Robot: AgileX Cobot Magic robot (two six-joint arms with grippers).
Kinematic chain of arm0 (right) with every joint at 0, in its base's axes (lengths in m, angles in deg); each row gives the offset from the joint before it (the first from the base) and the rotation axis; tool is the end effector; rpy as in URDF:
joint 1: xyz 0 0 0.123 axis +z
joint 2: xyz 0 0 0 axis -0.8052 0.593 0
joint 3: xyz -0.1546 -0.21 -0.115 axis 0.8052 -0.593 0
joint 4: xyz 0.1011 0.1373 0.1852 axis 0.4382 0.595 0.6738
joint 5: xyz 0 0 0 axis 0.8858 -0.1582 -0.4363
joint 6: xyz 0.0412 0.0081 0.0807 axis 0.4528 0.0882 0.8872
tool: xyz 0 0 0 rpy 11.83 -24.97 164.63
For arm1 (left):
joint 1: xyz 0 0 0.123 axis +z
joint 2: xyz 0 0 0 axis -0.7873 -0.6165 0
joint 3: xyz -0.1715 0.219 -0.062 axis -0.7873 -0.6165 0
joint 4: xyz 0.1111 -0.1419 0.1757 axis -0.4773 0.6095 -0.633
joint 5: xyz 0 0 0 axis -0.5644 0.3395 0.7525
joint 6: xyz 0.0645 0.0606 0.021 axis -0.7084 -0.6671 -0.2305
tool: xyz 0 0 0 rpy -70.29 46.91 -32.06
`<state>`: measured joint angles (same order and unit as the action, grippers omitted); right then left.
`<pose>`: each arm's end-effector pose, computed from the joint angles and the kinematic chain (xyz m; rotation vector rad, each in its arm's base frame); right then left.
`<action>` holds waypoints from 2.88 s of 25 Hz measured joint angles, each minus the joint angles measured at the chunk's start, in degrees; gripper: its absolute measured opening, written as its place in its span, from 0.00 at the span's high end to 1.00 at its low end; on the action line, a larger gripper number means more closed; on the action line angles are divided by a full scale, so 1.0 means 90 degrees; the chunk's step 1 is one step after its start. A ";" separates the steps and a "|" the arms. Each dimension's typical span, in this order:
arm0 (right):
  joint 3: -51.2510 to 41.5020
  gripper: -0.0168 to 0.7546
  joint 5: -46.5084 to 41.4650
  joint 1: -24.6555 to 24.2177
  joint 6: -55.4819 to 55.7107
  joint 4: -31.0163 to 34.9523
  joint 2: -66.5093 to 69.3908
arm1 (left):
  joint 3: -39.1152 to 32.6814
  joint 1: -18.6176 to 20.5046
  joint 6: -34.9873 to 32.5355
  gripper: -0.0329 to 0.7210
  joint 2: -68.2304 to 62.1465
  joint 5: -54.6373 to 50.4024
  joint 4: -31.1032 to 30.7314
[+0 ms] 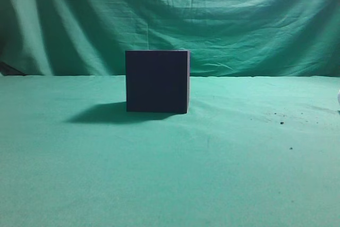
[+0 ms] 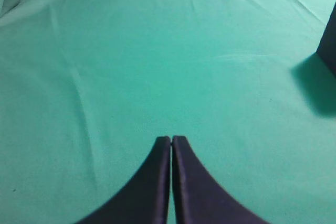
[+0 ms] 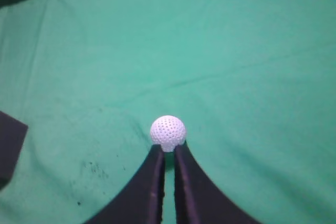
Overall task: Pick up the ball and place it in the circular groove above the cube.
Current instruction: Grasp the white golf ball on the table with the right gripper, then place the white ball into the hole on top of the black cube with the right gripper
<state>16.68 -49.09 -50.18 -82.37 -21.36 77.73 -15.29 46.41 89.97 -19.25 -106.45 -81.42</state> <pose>0.1501 0.0159 0.2413 0.2168 2.1887 0.2838 0.0524 -0.0022 0.1734 0.1111 1.8482 -0.0055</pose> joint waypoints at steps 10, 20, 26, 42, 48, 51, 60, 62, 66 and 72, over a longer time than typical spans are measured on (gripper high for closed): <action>0.1802 0.91 -0.2256 0.0251 -0.1731 -0.0242 0.2308 | 0.0000 0.0000 0.0000 0.96 0.0000 0.0000 0.0000; 0.3204 0.69 -0.2697 0.0862 -0.1151 -0.1104 0.4657 | 0.0000 0.0000 0.0000 0.96 0.0000 0.0000 0.0000; 0.3729 0.26 -0.2719 0.0862 -0.0519 -0.1444 0.5515 | 0.0000 0.0000 0.0000 0.96 0.0000 0.0000 0.0000; 0.3935 0.58 -0.2184 0.0862 -0.0112 -0.1719 0.6272 | 0.0000 0.0000 0.0000 0.96 0.0000 0.0000 0.0000; 0.4890 0.57 -0.2981 0.0862 -0.0117 -0.1426 0.6157 | 0.0000 0.0000 0.0000 0.96 0.0000 0.0000 0.0000; 0.5728 0.57 -0.3431 0.0979 -0.0390 -0.0948 0.5982 | 0.0000 0.0000 0.0000 0.96 0.0000 0.0000 0.0000; 0.7522 0.57 -0.4139 0.2943 -0.0748 -0.0707 0.6450 | 0.0000 0.0000 0.0000 0.96 0.0000 0.0000 0.0000; 0.7760 0.57 -0.4162 0.3323 -0.0763 -0.0876 0.6728 | 0.0000 0.0000 0.0000 0.96 0.0000 0.0000 0.0000; 0.8116 0.57 -0.4206 0.3742 -0.0786 -0.1001 0.7251 | 0.0000 0.0000 0.0000 0.96 0.0000 0.0000 0.0000; 0.8336 0.57 -0.4242 0.3843 -0.0786 -0.1045 0.7618 | 0.0000 0.0000 0.0000 0.96 0.0000 0.0000 0.0000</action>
<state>91.70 -87.26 -15.59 -89.45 -30.76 146.29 -15.29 46.41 89.97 -19.25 -106.45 -81.42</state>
